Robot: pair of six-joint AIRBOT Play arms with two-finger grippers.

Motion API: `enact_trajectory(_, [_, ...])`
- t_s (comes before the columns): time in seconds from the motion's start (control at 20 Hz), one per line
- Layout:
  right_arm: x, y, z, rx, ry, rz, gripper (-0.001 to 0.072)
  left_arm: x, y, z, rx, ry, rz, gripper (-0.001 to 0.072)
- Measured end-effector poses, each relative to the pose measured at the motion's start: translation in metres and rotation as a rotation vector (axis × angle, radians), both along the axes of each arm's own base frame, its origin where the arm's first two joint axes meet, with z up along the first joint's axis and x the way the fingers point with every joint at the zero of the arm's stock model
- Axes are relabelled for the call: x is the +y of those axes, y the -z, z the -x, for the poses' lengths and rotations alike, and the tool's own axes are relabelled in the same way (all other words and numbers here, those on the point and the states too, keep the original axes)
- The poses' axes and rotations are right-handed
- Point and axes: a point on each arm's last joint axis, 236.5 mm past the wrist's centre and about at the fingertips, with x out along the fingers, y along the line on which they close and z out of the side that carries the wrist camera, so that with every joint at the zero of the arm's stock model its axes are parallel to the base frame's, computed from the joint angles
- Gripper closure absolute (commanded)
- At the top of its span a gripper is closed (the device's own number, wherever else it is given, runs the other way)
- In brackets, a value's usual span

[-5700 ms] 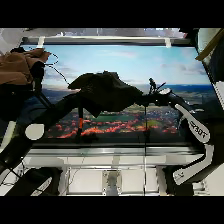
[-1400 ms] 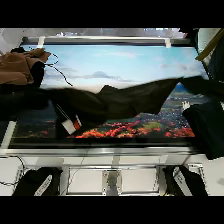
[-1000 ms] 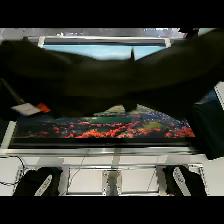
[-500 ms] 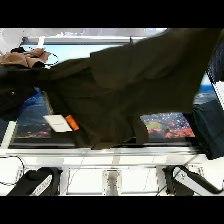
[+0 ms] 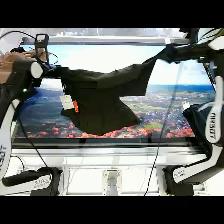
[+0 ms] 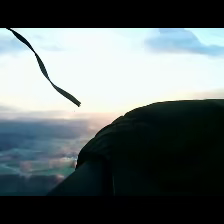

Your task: Fold the clothes and pants, and hang the long-sleeved shirts on hangers.

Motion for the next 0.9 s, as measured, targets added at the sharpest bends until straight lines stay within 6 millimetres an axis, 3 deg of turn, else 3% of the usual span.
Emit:
enact_trajectory(0.15, [0.013,0.032,-0.001,0.044,-0.046,0.056,0.0711,0.012,0.022,-0.001,0.060,-0.029,-0.008,0.0688])
enact_trajectory(0.3, [0.026,0.041,0.024,0.094,-0.143,0.111,0.0711,0.031,0.036,0.020,0.168,-0.054,-0.037,0.0688])
enact_trajectory(0.6, [0.059,0.027,0.110,0.155,-0.346,0.258,0.0711,0.059,0.025,0.074,0.286,-0.061,-0.090,0.0688])
enact_trajectory(0.75, [0.072,0.051,0.162,0.250,-0.422,0.295,0.0711,0.065,0.040,0.116,0.367,-0.052,-0.107,0.0688])
enact_trajectory(0.9, [0.080,0.101,0.206,0.373,-0.459,0.310,0.0711,0.072,0.071,0.168,0.441,-0.048,-0.126,0.0688])
